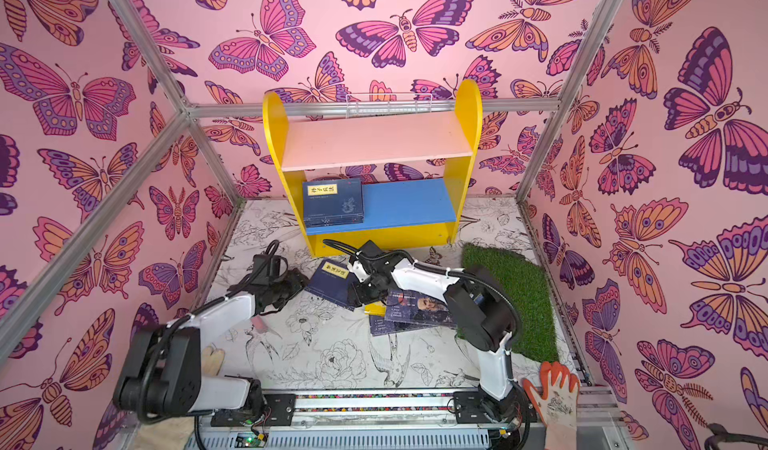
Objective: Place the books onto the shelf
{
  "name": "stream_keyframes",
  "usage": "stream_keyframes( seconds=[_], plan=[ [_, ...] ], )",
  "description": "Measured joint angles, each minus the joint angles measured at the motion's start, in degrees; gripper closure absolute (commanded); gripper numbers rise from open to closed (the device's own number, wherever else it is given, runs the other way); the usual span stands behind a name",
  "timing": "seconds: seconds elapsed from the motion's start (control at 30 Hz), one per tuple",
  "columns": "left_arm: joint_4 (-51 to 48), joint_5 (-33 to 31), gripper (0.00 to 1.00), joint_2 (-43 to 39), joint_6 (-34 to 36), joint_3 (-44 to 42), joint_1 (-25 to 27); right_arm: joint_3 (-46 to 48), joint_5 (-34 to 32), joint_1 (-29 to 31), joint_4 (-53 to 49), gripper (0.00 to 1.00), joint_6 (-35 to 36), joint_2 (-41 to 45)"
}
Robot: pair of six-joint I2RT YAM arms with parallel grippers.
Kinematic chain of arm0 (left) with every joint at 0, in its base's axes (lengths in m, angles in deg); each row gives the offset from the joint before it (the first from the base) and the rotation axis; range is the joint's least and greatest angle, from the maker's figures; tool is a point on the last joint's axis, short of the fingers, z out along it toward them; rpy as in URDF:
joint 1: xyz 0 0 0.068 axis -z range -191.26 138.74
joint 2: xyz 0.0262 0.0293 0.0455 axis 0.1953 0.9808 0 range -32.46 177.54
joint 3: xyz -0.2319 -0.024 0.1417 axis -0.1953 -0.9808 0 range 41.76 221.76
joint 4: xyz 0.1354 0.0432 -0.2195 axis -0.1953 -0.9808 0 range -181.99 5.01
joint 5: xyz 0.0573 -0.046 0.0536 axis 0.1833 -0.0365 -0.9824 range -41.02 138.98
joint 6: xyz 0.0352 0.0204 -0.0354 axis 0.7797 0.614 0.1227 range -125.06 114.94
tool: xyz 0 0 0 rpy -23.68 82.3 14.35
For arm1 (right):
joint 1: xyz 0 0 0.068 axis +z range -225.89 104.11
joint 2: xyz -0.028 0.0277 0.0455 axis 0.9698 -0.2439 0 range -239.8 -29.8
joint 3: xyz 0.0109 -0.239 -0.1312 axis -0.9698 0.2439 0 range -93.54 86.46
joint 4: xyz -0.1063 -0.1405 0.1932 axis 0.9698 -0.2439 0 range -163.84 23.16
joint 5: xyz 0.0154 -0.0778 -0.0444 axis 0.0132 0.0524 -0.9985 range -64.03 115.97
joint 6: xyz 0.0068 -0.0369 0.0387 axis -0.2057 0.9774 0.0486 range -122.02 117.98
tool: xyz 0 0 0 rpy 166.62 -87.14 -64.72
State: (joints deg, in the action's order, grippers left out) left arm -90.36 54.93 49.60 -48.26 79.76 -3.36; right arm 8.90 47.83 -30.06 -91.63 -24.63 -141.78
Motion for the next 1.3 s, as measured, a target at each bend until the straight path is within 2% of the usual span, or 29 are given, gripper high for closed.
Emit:
stream_keyframes(
  seconds=[0.27, 0.63, 0.97, 1.17, 1.3],
  plan=[
    [0.55, -4.52, 0.27, 9.44, 5.44, 5.88, 5.53, -9.55, -2.14, -0.09, -7.06, 0.37, -1.05, -7.08],
    [1.05, -7.74, 0.29, 11.06, 6.91, 6.69, 9.57, -13.73, -7.48, -0.68, -11.87, 0.33, -5.03, -9.53],
    [4.07, -6.6, 0.3, 4.81, 3.87, -0.61, 11.43, -15.91, -8.5, -1.81, -12.5, 0.34, -6.34, -12.11],
    [4.15, -4.15, 0.3, 0.37, 1.75, -4.68, 11.61, -15.52, -6.67, -2.34, -10.93, 0.41, -6.54, -12.24],
    [6.27, -3.74, 0.31, -0.22, 0.33, -6.1, 11.45, -11.61, -4.42, -3.23, -5.4, 0.47, -6.78, -10.45]
  ],
)
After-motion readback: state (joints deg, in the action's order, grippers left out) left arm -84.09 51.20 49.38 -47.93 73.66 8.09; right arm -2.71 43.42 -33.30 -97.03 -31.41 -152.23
